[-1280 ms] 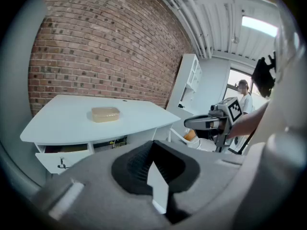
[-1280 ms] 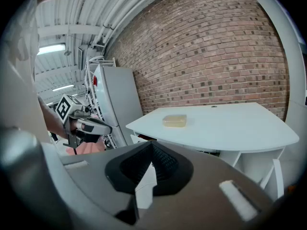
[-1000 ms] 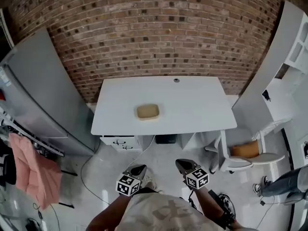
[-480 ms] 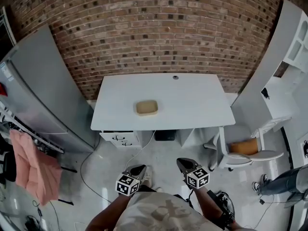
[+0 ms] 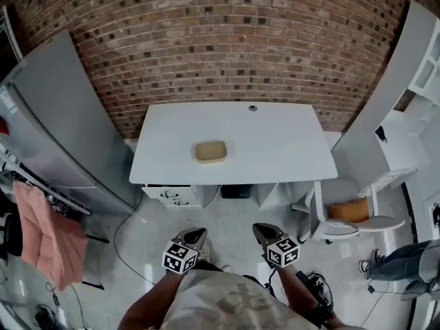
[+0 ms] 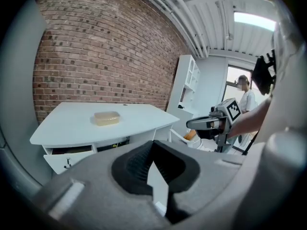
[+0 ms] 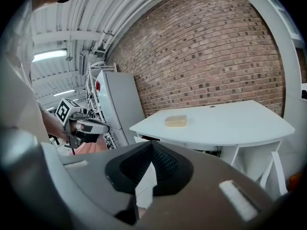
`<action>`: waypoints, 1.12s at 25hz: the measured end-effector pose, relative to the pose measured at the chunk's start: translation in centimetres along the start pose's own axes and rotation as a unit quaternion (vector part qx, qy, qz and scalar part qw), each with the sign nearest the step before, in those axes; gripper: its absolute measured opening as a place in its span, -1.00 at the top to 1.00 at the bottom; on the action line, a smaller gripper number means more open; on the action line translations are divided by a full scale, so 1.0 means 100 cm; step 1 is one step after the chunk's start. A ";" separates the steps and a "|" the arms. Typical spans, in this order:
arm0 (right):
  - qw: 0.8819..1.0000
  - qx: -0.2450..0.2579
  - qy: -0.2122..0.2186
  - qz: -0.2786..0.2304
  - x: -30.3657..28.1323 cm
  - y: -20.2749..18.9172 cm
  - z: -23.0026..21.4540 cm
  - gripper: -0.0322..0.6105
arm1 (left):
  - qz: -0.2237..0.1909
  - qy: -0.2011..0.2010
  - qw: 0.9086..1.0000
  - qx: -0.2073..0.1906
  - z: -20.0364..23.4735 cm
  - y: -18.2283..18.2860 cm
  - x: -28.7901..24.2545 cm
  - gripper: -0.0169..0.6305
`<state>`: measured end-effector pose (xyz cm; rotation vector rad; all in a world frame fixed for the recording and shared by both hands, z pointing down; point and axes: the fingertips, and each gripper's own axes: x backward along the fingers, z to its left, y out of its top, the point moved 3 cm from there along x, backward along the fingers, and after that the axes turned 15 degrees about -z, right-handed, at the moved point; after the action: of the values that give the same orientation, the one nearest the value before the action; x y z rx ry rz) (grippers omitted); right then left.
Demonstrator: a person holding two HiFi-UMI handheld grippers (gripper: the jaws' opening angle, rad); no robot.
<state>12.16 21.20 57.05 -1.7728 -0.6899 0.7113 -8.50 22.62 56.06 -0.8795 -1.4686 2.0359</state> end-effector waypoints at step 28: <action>0.997 -0.003 -0.077 0.012 -0.155 0.035 -0.054 0.88 | 0.008 -0.073 0.997 0.019 0.148 0.048 -0.083 0.93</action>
<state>6.40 5.46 57.24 -1.7471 -0.7761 0.8688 -13.74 5.77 56.56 -0.7426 -1.4979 2.1729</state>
